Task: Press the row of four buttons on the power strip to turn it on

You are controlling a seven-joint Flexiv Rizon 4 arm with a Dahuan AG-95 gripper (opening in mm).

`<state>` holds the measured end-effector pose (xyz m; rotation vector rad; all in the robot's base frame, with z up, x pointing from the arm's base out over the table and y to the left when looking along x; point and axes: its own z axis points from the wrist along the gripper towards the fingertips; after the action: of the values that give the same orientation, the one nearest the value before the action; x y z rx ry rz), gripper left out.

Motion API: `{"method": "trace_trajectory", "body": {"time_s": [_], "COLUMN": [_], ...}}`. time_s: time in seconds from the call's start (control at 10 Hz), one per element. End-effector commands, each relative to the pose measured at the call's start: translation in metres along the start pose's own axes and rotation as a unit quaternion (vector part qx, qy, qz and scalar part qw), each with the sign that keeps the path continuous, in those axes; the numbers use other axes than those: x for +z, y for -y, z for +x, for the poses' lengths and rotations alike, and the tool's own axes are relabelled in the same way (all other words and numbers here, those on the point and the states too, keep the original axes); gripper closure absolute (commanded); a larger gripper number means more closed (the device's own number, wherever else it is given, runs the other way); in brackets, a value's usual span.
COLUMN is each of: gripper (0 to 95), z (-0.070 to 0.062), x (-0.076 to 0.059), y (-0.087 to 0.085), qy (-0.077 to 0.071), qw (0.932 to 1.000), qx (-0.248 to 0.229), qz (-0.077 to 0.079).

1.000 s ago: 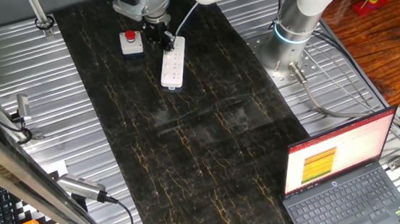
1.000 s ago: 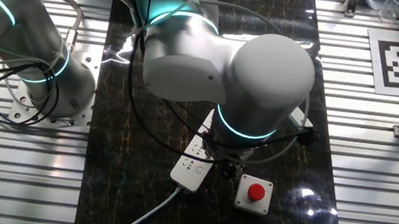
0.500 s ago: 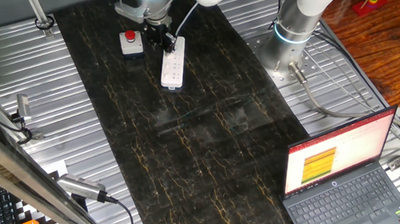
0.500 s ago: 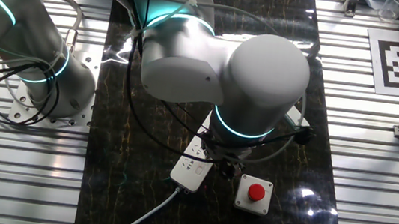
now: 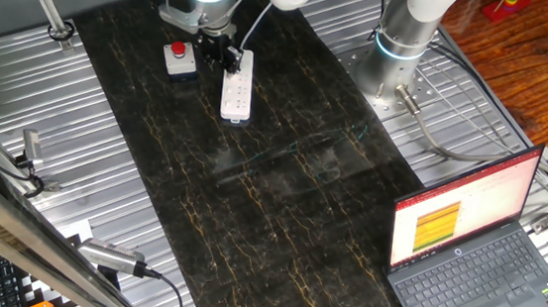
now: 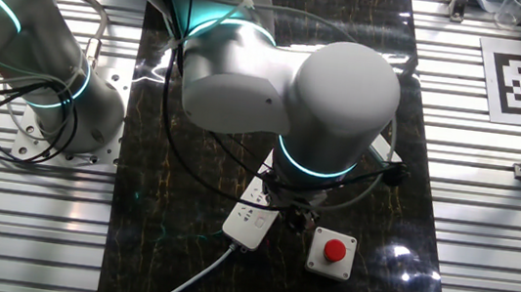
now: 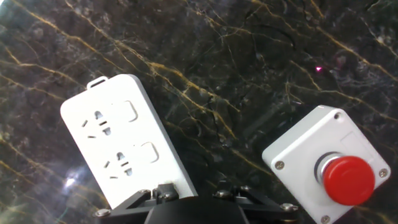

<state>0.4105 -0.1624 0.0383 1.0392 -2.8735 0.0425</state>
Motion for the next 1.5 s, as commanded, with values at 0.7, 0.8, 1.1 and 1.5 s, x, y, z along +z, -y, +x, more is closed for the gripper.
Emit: {"method": "trace_trajectory", "body": {"time_s": [0.7,0.8,1.1,1.5], "gripper": [57.0,57.0,57.0,57.0], "z": [-0.028,-0.03,-0.033,-0.035], "x": [-0.012,-0.013,-0.009,-0.001], "y": [-0.016,-0.014,-0.016,-0.018], "qy": [0.004,0.005,0.004,0.004], "qw": [0.9997,0.9997,0.9997,0.9997], "qx": [0.022,0.023,0.026,0.026], "qz": [0.001,-0.001,0.001,0.001]}}
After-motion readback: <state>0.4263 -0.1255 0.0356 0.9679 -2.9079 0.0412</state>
